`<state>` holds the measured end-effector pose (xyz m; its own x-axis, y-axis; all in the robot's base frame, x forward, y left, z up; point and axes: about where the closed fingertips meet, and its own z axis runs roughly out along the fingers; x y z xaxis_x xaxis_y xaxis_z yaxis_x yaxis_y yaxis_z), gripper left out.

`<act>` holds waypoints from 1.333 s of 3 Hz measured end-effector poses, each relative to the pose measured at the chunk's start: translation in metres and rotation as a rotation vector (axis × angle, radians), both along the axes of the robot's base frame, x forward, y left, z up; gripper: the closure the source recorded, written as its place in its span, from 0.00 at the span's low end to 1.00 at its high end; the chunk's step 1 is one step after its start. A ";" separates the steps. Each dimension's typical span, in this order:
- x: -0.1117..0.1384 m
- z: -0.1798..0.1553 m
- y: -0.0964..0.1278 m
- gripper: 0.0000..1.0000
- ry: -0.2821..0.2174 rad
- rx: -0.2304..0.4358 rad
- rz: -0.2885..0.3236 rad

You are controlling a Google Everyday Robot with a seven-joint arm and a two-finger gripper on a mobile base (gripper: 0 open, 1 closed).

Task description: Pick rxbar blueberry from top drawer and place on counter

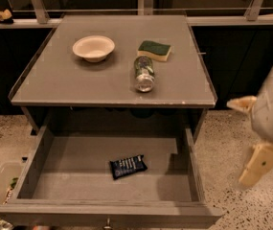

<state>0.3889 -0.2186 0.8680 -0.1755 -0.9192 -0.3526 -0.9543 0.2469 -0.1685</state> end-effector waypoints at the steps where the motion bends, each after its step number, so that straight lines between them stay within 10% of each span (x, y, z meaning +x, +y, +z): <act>1: -0.022 -0.081 0.000 0.00 0.031 0.165 -0.001; 2: -0.028 -0.135 0.007 0.00 -0.009 0.366 -0.026; 4: -0.031 -0.145 0.006 0.00 -0.052 0.426 0.011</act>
Offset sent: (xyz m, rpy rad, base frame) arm -0.0388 0.0120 -0.1873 0.6163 -0.1734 0.1139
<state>0.3581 -0.2129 0.7227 -0.1383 -0.6915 -0.7090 -0.9501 0.2947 -0.1020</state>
